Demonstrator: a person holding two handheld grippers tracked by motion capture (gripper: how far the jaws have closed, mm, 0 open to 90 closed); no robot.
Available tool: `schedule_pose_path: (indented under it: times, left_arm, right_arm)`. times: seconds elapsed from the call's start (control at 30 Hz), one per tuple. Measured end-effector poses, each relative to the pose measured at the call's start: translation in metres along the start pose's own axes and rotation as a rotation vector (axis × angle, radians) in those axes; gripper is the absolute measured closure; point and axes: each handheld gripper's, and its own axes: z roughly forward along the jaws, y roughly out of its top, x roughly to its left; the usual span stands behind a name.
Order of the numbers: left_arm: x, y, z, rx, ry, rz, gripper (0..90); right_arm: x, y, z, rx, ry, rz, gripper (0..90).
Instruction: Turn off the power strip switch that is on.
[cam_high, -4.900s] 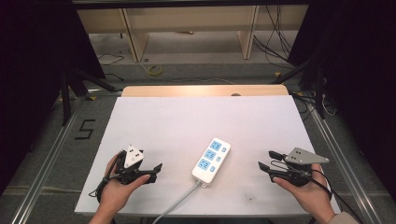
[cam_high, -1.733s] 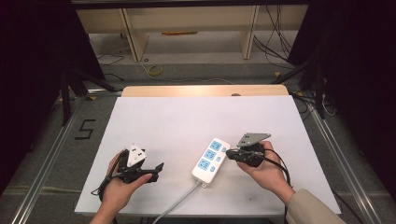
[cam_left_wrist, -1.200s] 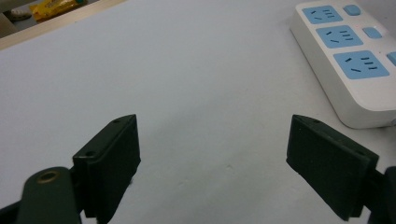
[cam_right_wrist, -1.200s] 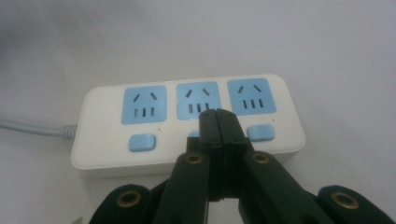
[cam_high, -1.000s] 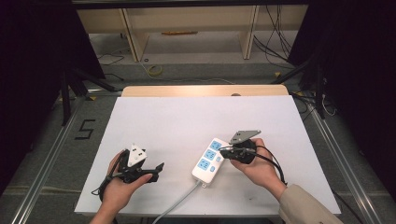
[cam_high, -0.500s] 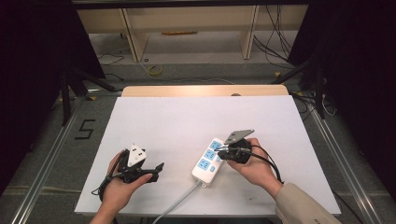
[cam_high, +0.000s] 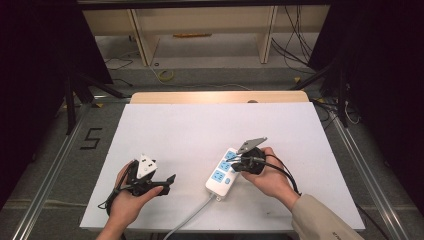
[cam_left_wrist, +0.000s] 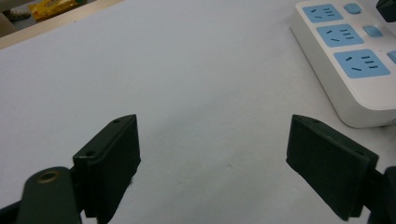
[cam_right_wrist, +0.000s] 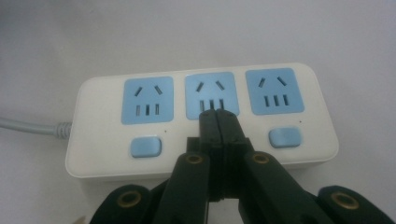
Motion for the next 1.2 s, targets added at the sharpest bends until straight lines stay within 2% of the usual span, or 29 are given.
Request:
schedule_pose_path:
  times: [0.23, 0.5, 0.77, 1.2]
  left_arm:
    - [0.0, 0.0, 0.0, 0.001, -0.001, 0.0, 17.1]
    - [0.0, 0.0, 0.001, 0.0, -0.001, 0.001, 17.1]
    - [0.0, 0.0, 0.001, 0.0, -0.003, 0.001, 17.1]
    - [-0.001, 0.0, 0.001, 0.003, -0.001, 0.003, 17.1]
  right_arm:
    - [-0.001, 0.002, 0.003, 0.019, -0.005, -0.005, 90.0]
    - [-0.003, 0.002, 0.007, 0.04, -0.002, 0.011, 90.0]
    - [-0.002, 0.005, 0.011, 0.056, -0.002, -0.009, 90.0]
    - [0.002, 0.01, 0.012, 0.096, -0.033, -0.026, 90.0]
